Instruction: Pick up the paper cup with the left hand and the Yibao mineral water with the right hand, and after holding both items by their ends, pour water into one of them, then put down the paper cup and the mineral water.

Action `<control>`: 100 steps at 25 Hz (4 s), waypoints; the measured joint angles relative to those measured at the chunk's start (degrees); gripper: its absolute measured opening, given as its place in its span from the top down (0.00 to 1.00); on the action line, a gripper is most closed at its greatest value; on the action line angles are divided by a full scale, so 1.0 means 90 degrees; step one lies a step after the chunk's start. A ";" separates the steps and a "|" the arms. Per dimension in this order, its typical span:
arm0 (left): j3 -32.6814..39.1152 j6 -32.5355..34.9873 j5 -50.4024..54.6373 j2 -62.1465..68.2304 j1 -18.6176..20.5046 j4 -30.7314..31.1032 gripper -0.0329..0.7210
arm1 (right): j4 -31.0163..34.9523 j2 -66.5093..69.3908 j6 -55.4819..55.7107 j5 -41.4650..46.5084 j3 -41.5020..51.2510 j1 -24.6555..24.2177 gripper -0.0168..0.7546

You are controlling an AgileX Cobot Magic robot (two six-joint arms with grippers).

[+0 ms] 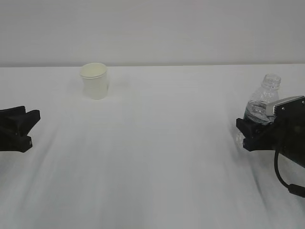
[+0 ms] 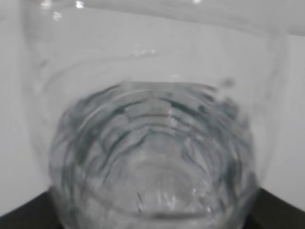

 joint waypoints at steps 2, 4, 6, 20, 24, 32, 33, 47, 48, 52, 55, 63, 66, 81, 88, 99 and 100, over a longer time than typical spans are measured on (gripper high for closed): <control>-0.0012 -0.0159 0.0000 0.0000 0.0000 0.0000 0.61 | 0.0000 0.0000 0.0005 0.0000 0.0000 0.0000 0.39; -0.0012 -0.0242 0.0000 0.0000 0.0000 0.0000 0.63 | 0.0000 0.0000 0.0015 0.0000 0.0000 0.0000 0.40; -0.0012 -0.0277 0.0000 0.0000 0.0000 0.0000 0.64 | -0.0012 0.0000 0.0015 0.0000 0.0000 0.0000 0.40; -0.0232 -0.0292 0.0000 0.0000 0.0000 0.0000 0.64 | 0.0930 0.0000 0.0103 0.0000 0.0088 0.0000 0.40; -0.0317 -0.0297 0.0000 0.0000 0.0000 0.0000 0.64 | 0.1169 0.0000 0.0103 0.0005 0.0161 0.0000 0.40; -0.0378 -0.0297 0.0000 0.0014 0.0000 -0.0092 0.65 | 0.1182 0.0000 0.0175 0.0005 0.0161 0.0000 0.40; -0.0427 -0.0297 0.0000 0.0065 0.0000 -0.0132 0.66 | 0.1182 0.0000 0.0175 0.0005 0.0161 0.0000 0.40; -0.1622 -0.0246 0.0000 0.1601 0.0000 0.0315 0.30 | 0.0991 0.0000 0.0175 0.0005 0.0161 0.0000 0.40; -0.1625 -0.0246 0.0000 0.1641 0.0000 0.0302 0.22 | 0.0979 0.0000 0.0175 0.0005 0.0161 0.0000 0.40; -0.1677 -0.0246 0.0000 0.1684 0.0000 0.0243 0.09 | 0.0937 0.0000 0.0175 0.0015 0.0161 0.0000 0.40; -0.1965 -0.0246 0.0000 0.1847 0.0000 0.0463 0.08 | 0.0918 0.0000 0.0175 0.0015 0.0161 0.0000 0.40; -0.2463 -0.0532 -0.0014 0.2377 0.0000 0.0701 0.10 | 0.0893 0.0000 0.0175 0.0015 0.0161 0.0000 0.40; -0.2463 -0.0565 -0.0014 0.2377 0.0000 0.0755 0.21 | 0.0879 0.0000 0.0186 0.0015 0.0161 0.0000 0.40; -0.3154 -0.0304 -0.0026 0.2607 -0.0069 0.0887 0.12 | 0.0843 0.0000 0.0199 0.0015 0.0161 0.0000 0.40; -0.3668 -0.0341 -0.0026 0.3327 -0.0139 0.0930 0.04 | 0.0831 0.0000 0.0199 0.0015 0.0161 0.0000 0.40; -0.4514 -0.0361 -0.0026 0.3907 -0.0249 0.1088 0.04 | 0.0808 0.0000 0.0211 0.0015 0.0161 0.0000 0.40; -0.4607 -0.0361 -0.0026 0.3945 -0.0249 0.1088 0.04 | 0.0808 0.0000 0.0211 0.0015 0.0161 0.0000 0.40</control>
